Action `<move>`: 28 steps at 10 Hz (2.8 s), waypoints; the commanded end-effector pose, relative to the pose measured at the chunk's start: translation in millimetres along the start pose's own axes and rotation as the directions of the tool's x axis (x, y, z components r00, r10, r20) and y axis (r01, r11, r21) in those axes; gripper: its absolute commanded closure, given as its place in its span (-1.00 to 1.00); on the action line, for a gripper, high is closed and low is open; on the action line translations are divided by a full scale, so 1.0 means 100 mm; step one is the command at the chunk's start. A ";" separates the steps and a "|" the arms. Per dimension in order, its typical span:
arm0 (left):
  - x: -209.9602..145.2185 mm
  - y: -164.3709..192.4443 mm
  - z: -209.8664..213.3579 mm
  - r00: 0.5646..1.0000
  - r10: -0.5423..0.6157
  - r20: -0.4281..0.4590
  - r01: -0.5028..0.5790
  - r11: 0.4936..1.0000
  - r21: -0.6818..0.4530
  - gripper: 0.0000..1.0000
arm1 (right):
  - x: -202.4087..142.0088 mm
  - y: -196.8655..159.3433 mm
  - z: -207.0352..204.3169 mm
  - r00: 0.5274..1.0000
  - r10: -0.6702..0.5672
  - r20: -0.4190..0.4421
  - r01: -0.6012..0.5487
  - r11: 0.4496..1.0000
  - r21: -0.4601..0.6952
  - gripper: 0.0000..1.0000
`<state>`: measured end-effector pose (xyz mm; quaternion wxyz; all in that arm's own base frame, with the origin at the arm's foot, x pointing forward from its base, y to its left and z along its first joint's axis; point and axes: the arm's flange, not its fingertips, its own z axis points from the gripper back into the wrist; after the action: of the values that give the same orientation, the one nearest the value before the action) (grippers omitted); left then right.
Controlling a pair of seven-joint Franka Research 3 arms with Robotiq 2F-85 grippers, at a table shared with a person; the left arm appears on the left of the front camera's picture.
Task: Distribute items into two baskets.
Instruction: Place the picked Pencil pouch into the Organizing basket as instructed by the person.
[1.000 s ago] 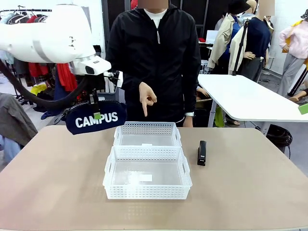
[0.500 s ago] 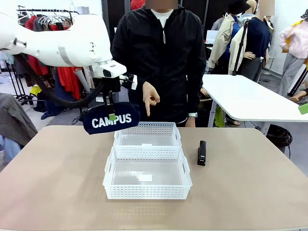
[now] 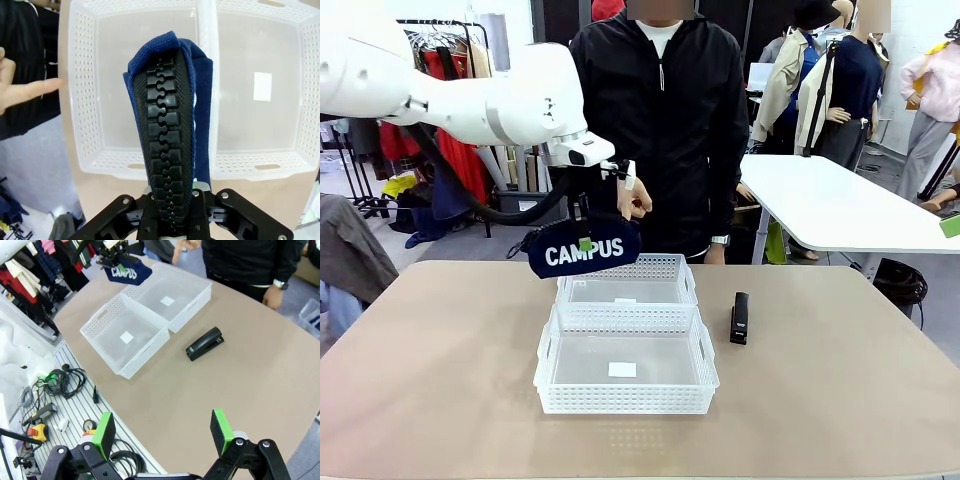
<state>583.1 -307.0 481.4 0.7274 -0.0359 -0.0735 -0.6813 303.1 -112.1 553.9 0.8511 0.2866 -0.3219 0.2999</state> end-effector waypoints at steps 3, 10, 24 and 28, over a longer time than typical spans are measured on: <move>0.27 0.29 -0.09 1.000 -0.022 -0.009 0.022 0.999 0.023 1.00 | 0.01 0.01 0.01 1.000 0.014 0.010 -0.014 1.000 0.008 -1.00; 0.60 0.54 -0.56 0.994 -0.106 -0.034 0.108 0.992 0.068 1.00 | 0.01 0.01 0.01 1.000 0.014 0.010 -0.014 1.000 0.008 -1.00; 0.52 0.65 -1.40 0.984 -0.176 0.029 0.177 0.980 -0.088 1.00 | 0.01 0.01 0.01 1.000 0.014 0.010 -0.014 1.000 0.008 -1.00; 0.49 0.68 -1.44 0.989 -0.147 0.037 0.150 0.983 -0.106 0.88 | 0.01 0.01 0.01 1.000 0.014 0.010 -0.014 1.000 0.008 -1.00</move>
<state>655.4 -370.5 348.7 0.6767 -0.0587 -0.0477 -0.7323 303.0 -112.0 553.8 0.8511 0.2868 -0.3217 0.2999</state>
